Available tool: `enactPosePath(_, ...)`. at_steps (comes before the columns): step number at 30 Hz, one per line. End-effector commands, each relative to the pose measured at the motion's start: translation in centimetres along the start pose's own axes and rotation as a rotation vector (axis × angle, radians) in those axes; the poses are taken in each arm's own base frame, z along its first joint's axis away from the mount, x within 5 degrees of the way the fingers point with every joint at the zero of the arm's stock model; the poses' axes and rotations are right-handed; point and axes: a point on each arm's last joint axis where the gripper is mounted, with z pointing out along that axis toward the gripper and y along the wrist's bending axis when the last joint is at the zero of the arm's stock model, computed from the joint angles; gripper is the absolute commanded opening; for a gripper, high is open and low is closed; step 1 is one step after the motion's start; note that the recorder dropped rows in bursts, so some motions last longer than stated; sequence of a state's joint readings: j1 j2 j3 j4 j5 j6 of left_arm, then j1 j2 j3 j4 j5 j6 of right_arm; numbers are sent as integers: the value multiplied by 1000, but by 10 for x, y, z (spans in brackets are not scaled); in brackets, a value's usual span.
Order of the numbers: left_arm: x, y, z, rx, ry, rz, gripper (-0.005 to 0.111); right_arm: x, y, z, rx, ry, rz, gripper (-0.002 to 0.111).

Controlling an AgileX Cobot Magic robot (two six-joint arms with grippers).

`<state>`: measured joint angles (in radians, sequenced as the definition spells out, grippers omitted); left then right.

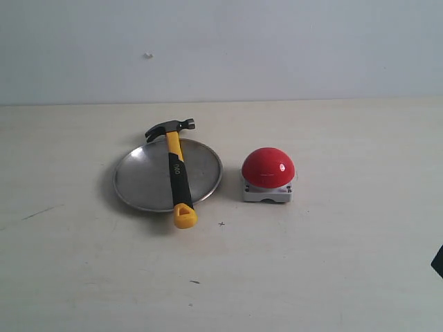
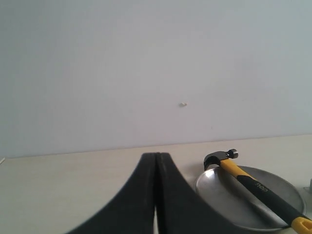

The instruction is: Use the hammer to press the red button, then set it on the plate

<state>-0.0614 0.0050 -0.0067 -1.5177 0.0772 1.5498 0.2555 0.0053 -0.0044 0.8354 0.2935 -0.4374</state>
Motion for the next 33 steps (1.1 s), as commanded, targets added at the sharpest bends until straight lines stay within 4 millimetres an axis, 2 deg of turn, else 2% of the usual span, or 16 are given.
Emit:
enactPosePath(1, 4, -1, -1, 14, 42, -21, 0, 1, -1, 0, 3, -2, -15, 0)
enactPosePath(8, 10, 7, -1, -86, 82, -179, 0, 1, -1, 0, 3, -2, -15, 0)
enactPosePath(13, 10, 7, -1, -87, 86, -128, 0, 1, -1, 0, 3, -2, -15, 0)
enactPosePath(33, 10, 7, -1, -86, 85, -151, 0, 1, -1, 0, 3, -2, -15, 0)
